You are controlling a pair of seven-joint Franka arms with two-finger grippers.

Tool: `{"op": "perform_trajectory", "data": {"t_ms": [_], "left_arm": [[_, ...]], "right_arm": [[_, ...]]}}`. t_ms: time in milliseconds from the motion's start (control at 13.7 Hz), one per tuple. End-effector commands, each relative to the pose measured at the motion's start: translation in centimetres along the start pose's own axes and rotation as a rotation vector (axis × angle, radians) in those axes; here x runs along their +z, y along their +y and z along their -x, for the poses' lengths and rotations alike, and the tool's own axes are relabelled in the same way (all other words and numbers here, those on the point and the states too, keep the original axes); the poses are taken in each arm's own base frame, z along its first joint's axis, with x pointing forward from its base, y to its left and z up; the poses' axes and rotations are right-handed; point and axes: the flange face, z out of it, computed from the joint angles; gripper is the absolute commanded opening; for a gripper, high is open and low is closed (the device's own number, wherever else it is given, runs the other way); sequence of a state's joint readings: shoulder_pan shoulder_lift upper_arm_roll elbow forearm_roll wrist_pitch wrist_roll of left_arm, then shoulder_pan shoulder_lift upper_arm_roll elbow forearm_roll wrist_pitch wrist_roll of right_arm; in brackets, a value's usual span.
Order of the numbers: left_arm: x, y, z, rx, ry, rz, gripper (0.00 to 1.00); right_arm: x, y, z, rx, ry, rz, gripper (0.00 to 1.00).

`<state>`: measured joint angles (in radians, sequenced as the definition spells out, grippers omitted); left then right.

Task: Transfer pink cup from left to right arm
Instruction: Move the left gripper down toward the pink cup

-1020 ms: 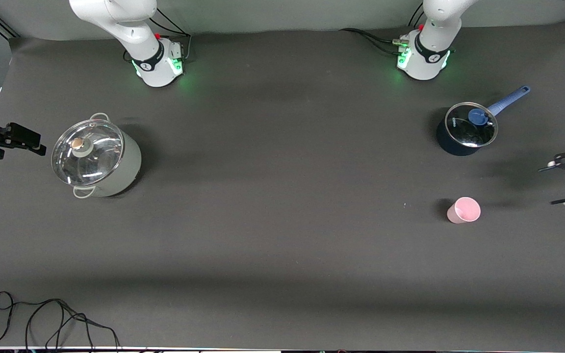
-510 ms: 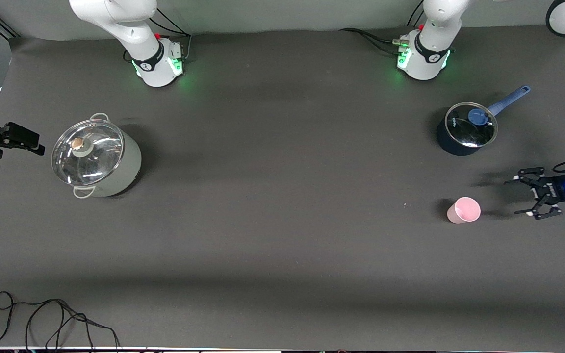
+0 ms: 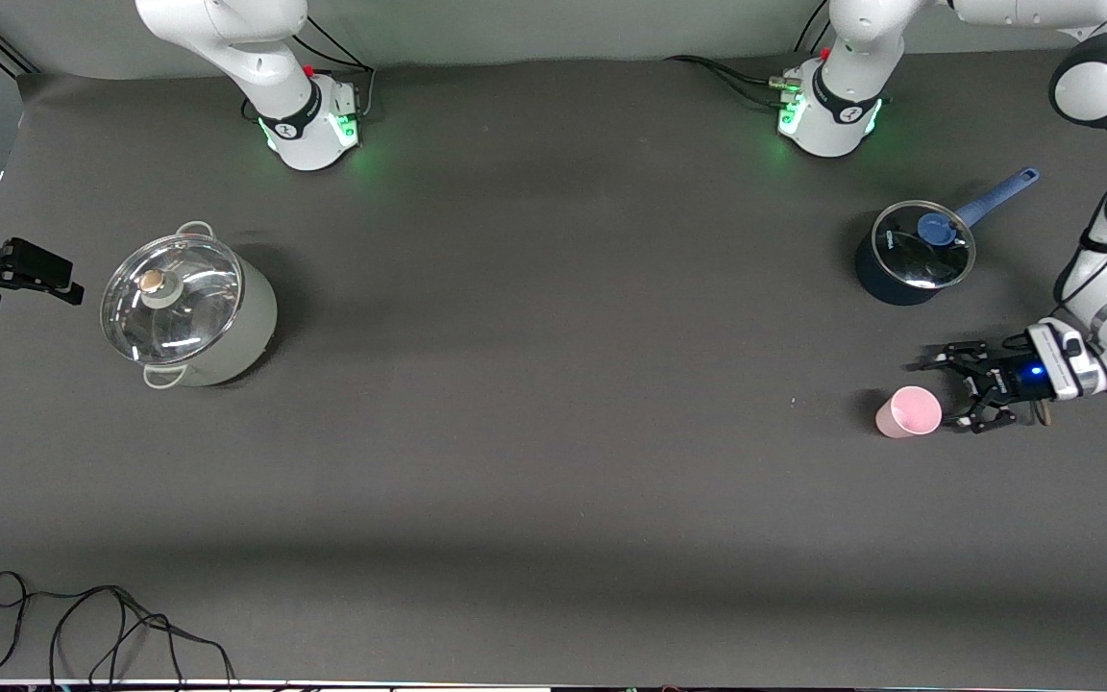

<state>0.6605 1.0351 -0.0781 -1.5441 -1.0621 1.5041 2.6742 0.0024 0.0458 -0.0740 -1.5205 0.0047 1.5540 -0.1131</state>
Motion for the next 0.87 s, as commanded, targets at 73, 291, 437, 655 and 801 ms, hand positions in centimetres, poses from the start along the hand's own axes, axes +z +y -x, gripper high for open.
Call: {"op": "perform_trajectory", "data": {"t_ms": [73, 291, 437, 655, 801], "left_arm": [[0.6, -1.0, 0.0, 0.042, 0.035, -0.027, 1.0], [1.3, -1.6, 0.1, 0.047, 0.043, -0.049, 0.99], [2.3, -2.4, -0.3, 0.06, 0.043, -0.058, 0.99], [2.9, -2.9, -0.2, 0.066, 0.023, -0.074, 0.99], [3.7, -3.1, -0.1, 0.067, 0.03, -0.072, 0.99]], "right_arm": [[-0.7, 0.3, 0.0, -0.008, 0.009, -0.023, 1.0], [-0.8, 0.3, 0.1, -0.002, 0.011, -0.026, 1.0], [-0.8, 0.2, 0.1, -0.004, 0.011, -0.026, 1.0], [-0.8, 0.2, 0.1, -0.007, 0.013, -0.026, 1.0], [-0.8, 0.2, 0.0, -0.01, 0.011, -0.026, 1.0]]}}
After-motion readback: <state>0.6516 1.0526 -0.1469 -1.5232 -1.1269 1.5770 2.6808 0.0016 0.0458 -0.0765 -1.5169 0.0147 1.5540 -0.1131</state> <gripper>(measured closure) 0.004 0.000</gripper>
